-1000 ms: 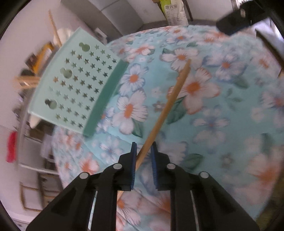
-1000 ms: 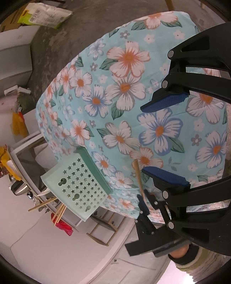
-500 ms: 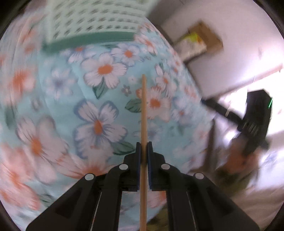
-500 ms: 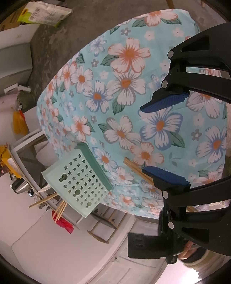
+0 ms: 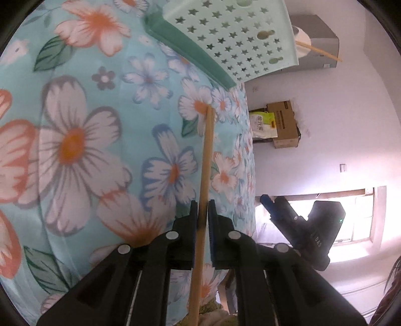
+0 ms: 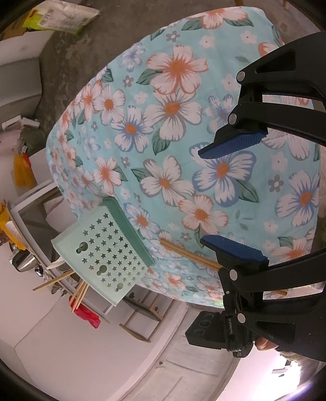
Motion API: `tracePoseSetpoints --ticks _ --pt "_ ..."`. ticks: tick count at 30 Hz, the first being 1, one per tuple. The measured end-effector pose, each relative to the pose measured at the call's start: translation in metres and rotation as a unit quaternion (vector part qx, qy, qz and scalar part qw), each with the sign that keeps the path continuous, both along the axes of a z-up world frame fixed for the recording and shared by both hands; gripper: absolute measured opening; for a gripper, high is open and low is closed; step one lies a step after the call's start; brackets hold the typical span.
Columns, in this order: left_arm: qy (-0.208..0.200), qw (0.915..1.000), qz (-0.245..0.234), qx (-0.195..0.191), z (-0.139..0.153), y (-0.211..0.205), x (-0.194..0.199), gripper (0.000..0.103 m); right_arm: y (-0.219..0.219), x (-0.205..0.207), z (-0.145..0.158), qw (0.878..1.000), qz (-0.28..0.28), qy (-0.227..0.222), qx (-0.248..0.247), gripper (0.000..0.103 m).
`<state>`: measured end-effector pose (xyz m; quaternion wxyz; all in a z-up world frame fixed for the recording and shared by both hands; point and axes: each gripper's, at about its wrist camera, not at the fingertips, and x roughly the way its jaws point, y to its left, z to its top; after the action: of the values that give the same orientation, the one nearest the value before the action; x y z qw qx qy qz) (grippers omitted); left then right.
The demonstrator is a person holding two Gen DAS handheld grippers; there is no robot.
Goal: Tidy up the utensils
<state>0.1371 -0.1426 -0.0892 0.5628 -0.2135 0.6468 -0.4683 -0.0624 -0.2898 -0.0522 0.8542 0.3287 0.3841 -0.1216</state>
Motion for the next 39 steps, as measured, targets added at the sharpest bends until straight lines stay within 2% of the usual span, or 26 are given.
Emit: tracePoseSetpoints --ticks 4,7,9,11,13,17,20,25,30,34,36,39 --pt "-0.014 0.9999 0.003 -0.004 0.004 0.010 0.006 0.008 0.001 0.003 0.000 1.000 0.004 -0.001 0.000 0.060" --pt "-0.058 0.9980 -0.007 0.023 0.014 0.011 0.007 0.009 0.002 0.004 0.000 1.000 0.005 -0.002 0.001 0.060" --pt "-0.098 0.9938 -0.023 0.046 0.020 0.004 0.002 0.012 0.002 0.004 -0.001 1.000 0.005 -0.002 0.002 0.060" --pt "-0.151 0.9850 -0.047 0.070 0.031 -0.006 -0.007 0.024 0.002 0.005 -0.002 1.000 0.005 -0.001 0.004 0.060" --pt "-0.190 0.9760 -0.063 0.085 0.037 -0.013 -0.014 0.028 0.002 0.007 -0.003 1.000 0.006 0.000 0.006 0.060" --pt "-0.276 0.9481 -0.092 0.129 0.046 -0.032 -0.027 0.029 0.003 0.010 -0.005 1.000 0.009 0.001 0.007 0.060" --pt "-0.314 0.9307 -0.105 0.155 0.042 -0.039 -0.032 0.029 0.004 0.010 -0.004 1.000 0.009 0.001 0.007 0.060" --pt "-0.369 0.9044 -0.122 0.177 0.042 -0.052 -0.043 0.029 0.002 0.009 -0.005 1.000 0.006 -0.001 0.008 0.060" --pt "-0.397 0.8869 -0.131 0.196 0.043 -0.059 -0.047 0.030 0.000 0.009 -0.006 1.000 0.004 -0.001 0.011 0.060" --pt "-0.411 0.8778 -0.135 0.205 0.045 -0.070 -0.050 0.030 0.000 0.009 -0.006 1.000 0.005 -0.002 0.012 0.060" --pt "-0.414 0.8762 -0.134 0.207 0.045 -0.074 -0.049 0.029 0.001 0.010 -0.007 1.000 0.006 -0.003 0.013 0.060" --pt "-0.409 0.8799 -0.131 0.204 0.045 -0.075 -0.048 0.025 0.003 0.011 -0.007 1.000 0.009 -0.002 0.013 0.060"
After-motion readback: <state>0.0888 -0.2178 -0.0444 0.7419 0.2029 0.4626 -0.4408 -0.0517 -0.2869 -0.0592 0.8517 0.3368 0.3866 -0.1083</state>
